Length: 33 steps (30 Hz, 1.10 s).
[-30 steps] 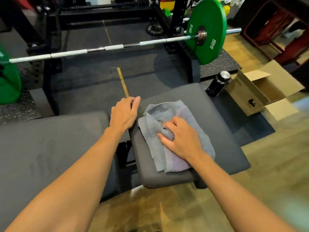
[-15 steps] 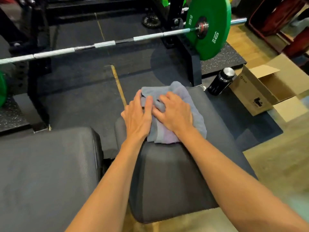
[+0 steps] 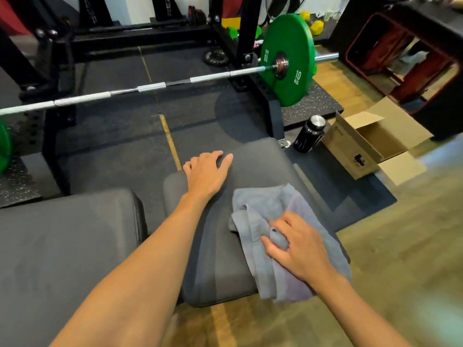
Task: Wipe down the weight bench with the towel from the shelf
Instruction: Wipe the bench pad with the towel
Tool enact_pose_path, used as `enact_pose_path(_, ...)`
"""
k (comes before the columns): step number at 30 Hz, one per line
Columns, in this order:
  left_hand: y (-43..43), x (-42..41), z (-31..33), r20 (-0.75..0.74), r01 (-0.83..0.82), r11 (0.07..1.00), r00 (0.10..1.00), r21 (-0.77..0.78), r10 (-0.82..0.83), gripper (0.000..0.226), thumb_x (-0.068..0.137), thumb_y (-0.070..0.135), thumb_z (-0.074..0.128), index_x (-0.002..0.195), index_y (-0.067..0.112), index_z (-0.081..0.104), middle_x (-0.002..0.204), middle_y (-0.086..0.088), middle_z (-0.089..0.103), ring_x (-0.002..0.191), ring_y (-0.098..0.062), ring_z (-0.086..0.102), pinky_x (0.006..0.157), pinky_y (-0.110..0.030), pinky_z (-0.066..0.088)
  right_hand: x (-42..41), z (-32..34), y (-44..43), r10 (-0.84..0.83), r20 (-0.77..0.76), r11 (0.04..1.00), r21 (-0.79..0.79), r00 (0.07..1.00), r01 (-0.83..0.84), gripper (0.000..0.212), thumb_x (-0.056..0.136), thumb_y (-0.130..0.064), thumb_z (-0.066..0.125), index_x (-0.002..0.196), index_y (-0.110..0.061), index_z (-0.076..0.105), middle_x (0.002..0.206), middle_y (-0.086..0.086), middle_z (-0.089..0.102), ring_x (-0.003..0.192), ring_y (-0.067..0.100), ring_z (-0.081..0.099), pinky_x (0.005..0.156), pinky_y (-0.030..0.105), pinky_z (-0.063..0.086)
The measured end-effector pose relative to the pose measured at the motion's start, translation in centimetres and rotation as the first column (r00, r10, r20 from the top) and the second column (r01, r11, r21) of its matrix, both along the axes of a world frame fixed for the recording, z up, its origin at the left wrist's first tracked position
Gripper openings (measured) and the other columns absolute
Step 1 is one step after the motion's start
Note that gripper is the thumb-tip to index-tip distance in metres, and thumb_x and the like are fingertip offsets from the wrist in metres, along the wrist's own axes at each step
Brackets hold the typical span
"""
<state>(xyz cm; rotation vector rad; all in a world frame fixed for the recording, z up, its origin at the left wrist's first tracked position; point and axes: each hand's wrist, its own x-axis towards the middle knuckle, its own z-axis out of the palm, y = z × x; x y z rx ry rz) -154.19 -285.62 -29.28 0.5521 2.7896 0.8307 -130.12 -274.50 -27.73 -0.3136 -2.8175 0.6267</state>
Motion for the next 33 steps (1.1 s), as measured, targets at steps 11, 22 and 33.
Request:
enact_pose_path(11, 1.8, -0.1, -2.1, -0.213, -0.075, 0.997, 0.975, -0.026, 0.068, 0.075, 0.089, 0.067, 0.007, 0.125, 0.026, 0.059, 0.118, 0.002, 0.058, 0.108, -0.023, 0.048, 0.097, -0.039, 0.029, -16.6, -1.2, 6.5, -0.168, -0.157, 0.983, 0.045, 0.973, 0.177, 0.028, 0.082, -0.046, 0.056, 0.076, -0.019, 0.062, 0.079, 0.000, 0.061, 0.076, 0.023, 0.059, 0.057, 0.035, 0.045)
enact_pose_path(22, 1.2, 0.4, -1.3, -0.149, -0.031, 0.998, 0.989, -0.049, 0.023, 0.069, 0.092, 0.063, 0.014, 0.130, 0.026, 0.057, 0.123, -0.001, 0.057, 0.112, -0.025, 0.047, 0.096, -0.040, 0.029, -15.2, -0.9, 6.9, -0.118, -0.078, 0.993, 0.019, 0.990, 0.120, 0.023, 0.087, -0.046, 0.057, 0.083, -0.025, 0.052, 0.086, 0.002, 0.052, 0.083, 0.025, 0.053, 0.063, 0.032, 0.036)
enact_pose_path(33, -1.9, 2.9, 0.5, 0.051, -0.104, 0.909, 0.995, 0.404, 0.091, 0.025, 0.094, 0.038, 0.052, 0.105, 0.022, 0.068, 0.106, 0.000, 0.062, 0.108, -0.023, 0.055, 0.087, -0.030, 0.030, -9.1, -0.1, -1.5, -0.158, -0.052, 0.987, -0.038, 0.986, 0.156, 0.037, 0.086, -0.056, 0.055, 0.106, -0.026, 0.064, 0.100, -0.005, 0.058, 0.097, 0.017, 0.050, 0.080, 0.031, 0.039)
